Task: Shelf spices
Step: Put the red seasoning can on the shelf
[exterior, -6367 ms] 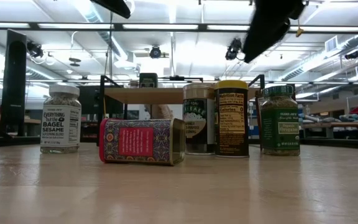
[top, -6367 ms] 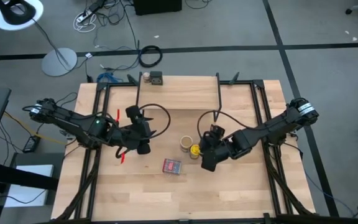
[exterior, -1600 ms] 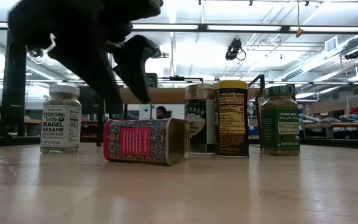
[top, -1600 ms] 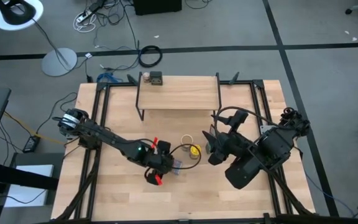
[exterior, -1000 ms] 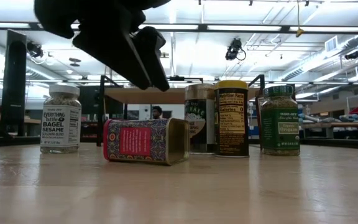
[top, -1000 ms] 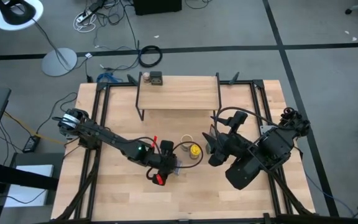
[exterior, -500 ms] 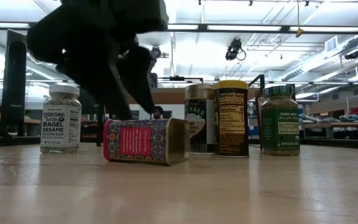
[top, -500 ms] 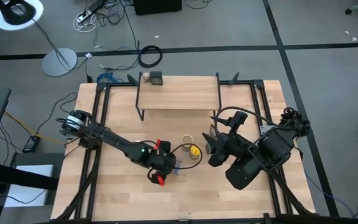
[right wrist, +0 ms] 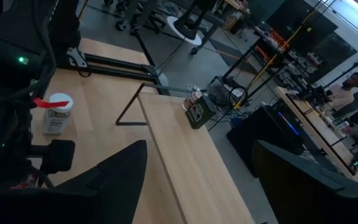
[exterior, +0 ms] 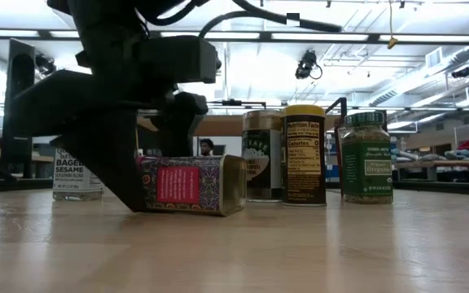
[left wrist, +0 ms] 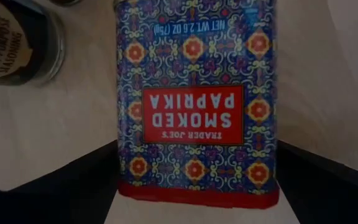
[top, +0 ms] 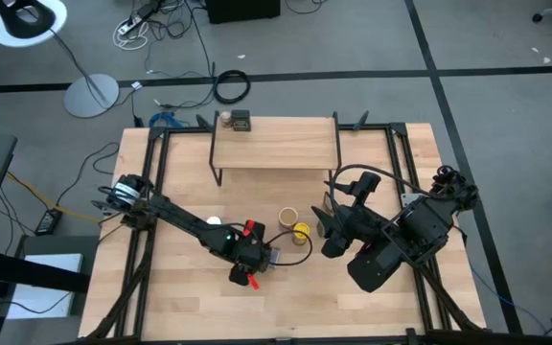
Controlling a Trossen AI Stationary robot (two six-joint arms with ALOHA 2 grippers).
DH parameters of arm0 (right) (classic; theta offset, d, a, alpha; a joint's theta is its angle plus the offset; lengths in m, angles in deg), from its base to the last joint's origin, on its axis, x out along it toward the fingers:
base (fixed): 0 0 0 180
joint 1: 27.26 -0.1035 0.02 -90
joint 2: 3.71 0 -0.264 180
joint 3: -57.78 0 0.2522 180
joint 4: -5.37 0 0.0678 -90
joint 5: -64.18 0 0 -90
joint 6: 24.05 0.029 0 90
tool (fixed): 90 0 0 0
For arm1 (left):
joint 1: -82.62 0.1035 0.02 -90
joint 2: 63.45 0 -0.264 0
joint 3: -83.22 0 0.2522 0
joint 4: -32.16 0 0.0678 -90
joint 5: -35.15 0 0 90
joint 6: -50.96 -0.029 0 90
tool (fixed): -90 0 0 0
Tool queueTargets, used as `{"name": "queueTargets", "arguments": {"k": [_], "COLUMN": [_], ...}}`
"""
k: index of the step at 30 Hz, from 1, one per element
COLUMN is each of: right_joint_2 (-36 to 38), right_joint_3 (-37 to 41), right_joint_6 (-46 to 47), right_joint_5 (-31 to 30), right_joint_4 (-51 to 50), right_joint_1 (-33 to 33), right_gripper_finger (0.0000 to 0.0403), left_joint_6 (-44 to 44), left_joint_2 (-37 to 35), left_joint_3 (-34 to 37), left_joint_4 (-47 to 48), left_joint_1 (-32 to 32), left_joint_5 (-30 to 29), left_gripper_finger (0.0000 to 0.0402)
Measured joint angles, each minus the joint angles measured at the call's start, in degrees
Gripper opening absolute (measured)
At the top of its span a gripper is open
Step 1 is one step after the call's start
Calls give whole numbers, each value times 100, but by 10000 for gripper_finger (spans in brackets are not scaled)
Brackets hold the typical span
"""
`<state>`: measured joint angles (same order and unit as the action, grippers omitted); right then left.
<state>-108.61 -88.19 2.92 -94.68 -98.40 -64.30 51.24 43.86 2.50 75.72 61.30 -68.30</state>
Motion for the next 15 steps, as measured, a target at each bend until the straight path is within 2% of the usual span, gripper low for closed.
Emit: {"name": "queueTargets", "arguments": {"k": [5,11,15], "right_joint_2": [0,0,0], "right_joint_3": [0,0,0], "right_joint_6": [3,21,36], "right_joint_5": [11,11,9], "right_joint_4": [1,-1,0], "right_joint_1": [-7,-7,-7], "right_gripper_finger": [291,291,291], "left_joint_6": [124,159,69], "left_joint_2": [-13,-2,-2], "left_joint_3": [0,0,0], "left_joint_4": [-38,-11,20], "left_joint_1": [-1,0,0], "left_joint_5": [-238,-65,101], "left_gripper_finger": [392,390,357]}}
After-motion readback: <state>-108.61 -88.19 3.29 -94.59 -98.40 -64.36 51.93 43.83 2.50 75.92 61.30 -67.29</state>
